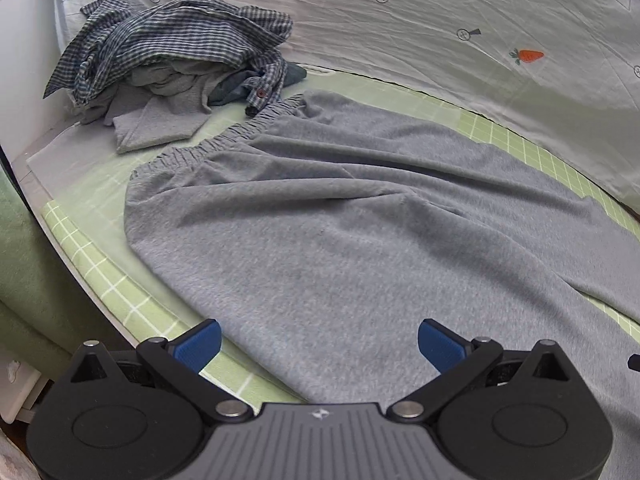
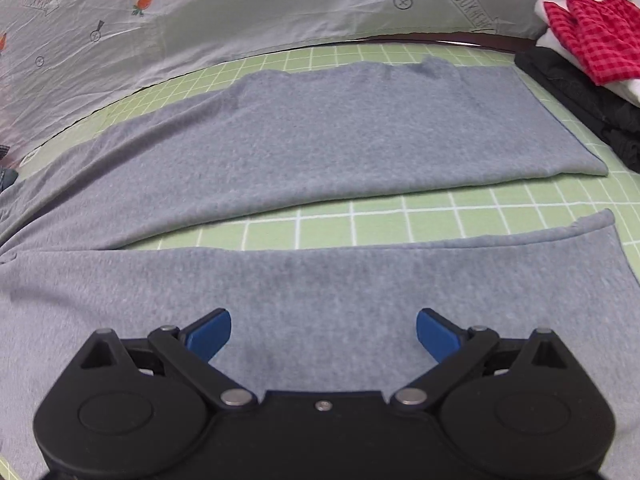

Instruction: Fold clothes

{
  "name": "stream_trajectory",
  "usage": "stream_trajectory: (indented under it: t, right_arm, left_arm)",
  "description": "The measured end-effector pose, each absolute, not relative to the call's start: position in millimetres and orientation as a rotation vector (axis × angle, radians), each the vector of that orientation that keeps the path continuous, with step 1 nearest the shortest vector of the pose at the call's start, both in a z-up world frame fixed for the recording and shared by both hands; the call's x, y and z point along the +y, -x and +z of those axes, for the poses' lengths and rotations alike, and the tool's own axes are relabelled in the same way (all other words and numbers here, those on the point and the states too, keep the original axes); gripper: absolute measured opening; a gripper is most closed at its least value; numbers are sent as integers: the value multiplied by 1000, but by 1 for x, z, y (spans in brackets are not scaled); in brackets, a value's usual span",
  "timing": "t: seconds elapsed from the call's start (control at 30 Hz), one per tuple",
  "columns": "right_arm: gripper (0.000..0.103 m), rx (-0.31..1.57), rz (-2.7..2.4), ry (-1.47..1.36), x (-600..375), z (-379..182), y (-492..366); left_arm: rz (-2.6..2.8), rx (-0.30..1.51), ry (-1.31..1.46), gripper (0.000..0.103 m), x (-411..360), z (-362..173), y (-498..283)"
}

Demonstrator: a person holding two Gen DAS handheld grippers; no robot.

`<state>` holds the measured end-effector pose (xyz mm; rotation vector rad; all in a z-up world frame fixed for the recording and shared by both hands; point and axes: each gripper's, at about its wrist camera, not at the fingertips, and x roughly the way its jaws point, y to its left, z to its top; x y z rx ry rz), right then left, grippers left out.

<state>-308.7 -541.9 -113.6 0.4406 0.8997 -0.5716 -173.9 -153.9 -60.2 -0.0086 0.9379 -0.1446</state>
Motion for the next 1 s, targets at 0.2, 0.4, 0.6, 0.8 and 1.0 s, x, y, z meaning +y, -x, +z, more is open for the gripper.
stream_trajectory:
  t: [0.2,0.4,0.6,0.8,1.0]
  right_arm:
    - [100,924,-540,-379,-511,-113,283]
    - [100,955,-654,-406,-503,-118,274]
    - [103,954,-814,-465,-492,-125,274]
    - [103,899,-944,-508,-480,-126,268]
    - [103,874,-1052,-557,-472,-126,263]
  left_arm:
    - [-189,920,7,101,-143,-60,133]
    - [-271,925,-57,85,-149,-67,55]
    - [-378,930,-67,53,-151,-71,-43]
    - [-397,911,-73,54,-162,-84,-144]
    - [-399,963,-150,57,-180,-112,-201]
